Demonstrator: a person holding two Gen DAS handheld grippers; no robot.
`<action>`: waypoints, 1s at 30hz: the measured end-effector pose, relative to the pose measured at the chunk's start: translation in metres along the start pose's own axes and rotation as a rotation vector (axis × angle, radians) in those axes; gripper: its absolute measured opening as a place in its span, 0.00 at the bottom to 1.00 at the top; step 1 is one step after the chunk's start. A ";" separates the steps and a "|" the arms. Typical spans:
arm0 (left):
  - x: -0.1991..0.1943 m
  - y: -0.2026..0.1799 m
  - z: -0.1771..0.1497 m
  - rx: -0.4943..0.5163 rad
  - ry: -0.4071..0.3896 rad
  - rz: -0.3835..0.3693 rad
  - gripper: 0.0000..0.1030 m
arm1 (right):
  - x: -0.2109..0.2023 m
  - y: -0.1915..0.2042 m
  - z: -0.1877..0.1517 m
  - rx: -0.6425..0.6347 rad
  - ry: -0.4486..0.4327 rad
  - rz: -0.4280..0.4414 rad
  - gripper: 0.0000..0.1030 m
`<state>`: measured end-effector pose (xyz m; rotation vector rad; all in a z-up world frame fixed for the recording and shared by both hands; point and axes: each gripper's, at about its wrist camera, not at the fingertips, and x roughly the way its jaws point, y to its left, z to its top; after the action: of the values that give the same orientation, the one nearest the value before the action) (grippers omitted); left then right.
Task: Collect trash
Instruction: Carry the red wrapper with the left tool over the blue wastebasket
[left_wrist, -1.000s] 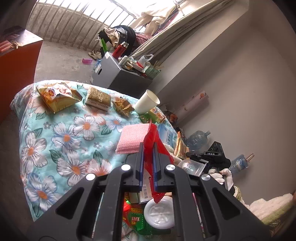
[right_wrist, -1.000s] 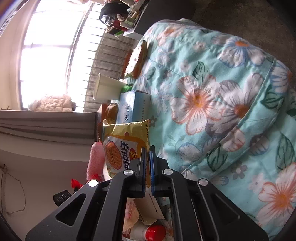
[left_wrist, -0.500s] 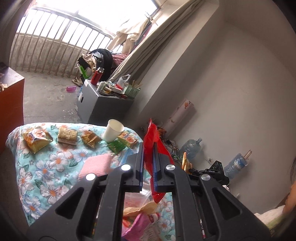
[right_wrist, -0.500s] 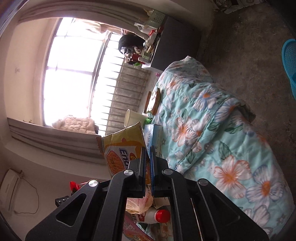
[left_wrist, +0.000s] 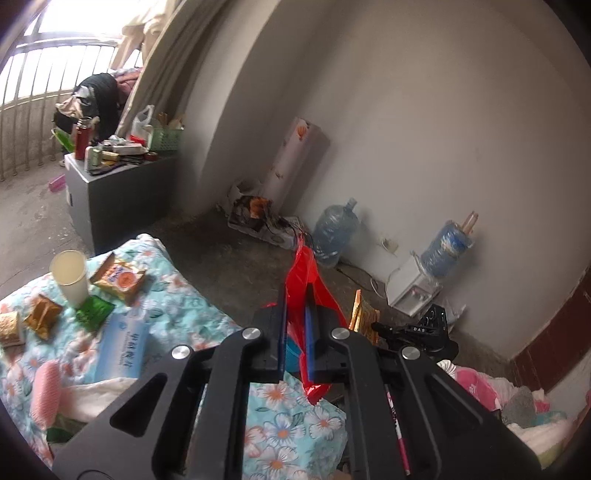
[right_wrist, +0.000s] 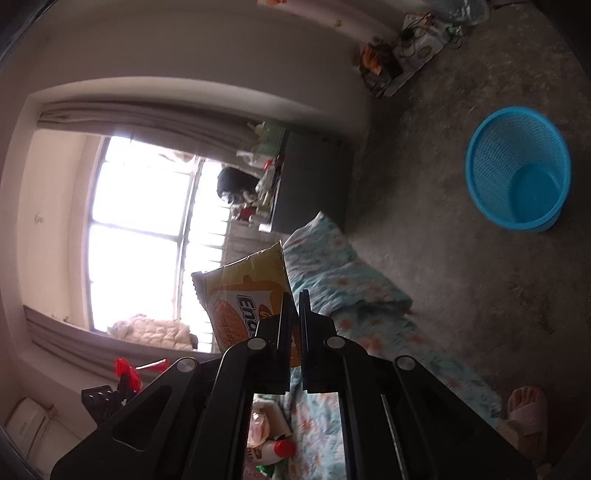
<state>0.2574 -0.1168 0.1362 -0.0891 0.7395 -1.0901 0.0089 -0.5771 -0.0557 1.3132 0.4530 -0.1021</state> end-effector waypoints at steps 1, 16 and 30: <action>0.022 -0.009 0.003 0.014 0.031 -0.006 0.06 | -0.007 -0.008 0.008 0.003 -0.030 -0.024 0.04; 0.399 -0.115 -0.028 0.171 0.460 -0.044 0.06 | 0.026 -0.147 0.116 0.047 -0.179 -0.467 0.04; 0.603 -0.095 -0.107 0.059 0.625 0.117 0.46 | 0.091 -0.274 0.166 0.213 -0.112 -0.614 0.54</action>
<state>0.2731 -0.6323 -0.2079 0.3579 1.2521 -1.0301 0.0468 -0.7901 -0.3084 1.3283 0.7526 -0.7482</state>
